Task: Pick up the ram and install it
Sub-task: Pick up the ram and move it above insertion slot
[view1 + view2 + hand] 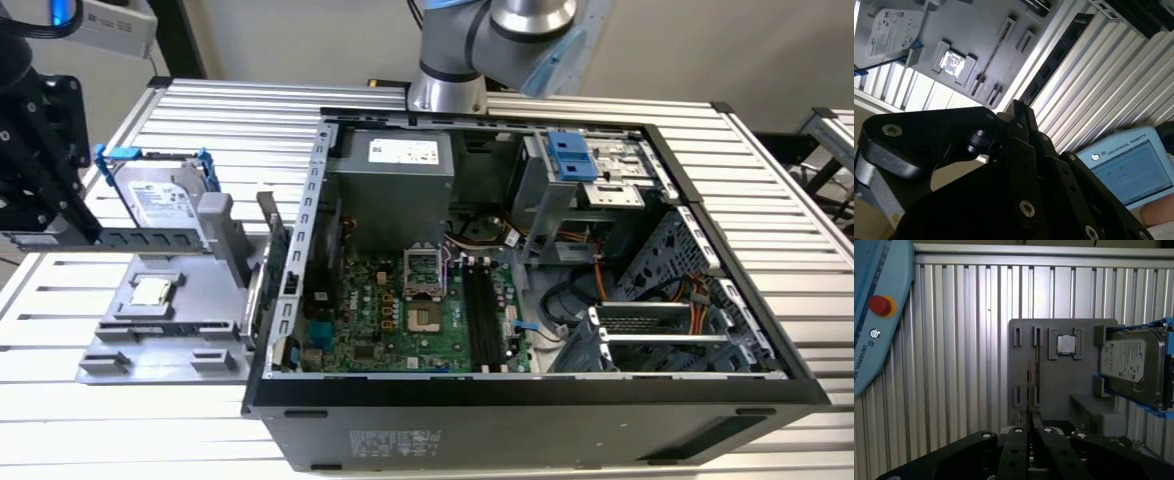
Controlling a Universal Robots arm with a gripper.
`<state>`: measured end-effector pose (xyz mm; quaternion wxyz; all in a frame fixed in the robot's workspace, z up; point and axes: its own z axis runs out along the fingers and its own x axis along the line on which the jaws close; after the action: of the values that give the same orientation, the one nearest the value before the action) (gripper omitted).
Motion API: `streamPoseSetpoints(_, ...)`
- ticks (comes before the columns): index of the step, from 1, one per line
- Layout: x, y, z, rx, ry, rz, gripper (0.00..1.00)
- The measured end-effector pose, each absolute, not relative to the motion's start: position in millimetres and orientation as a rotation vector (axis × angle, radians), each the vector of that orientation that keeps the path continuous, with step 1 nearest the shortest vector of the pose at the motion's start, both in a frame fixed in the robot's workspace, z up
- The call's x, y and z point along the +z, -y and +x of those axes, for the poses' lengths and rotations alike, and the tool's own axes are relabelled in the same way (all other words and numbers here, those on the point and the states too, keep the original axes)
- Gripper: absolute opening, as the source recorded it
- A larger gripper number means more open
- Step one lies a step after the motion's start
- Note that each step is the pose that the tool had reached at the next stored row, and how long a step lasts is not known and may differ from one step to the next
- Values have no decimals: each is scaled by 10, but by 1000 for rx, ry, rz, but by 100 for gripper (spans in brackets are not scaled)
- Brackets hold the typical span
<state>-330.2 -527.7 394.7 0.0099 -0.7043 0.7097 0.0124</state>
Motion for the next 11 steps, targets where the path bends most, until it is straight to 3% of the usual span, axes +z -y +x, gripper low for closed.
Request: streamPoseSetpoints(11, 3947, 5277, -3062, 39, -2216, -2199, 0)
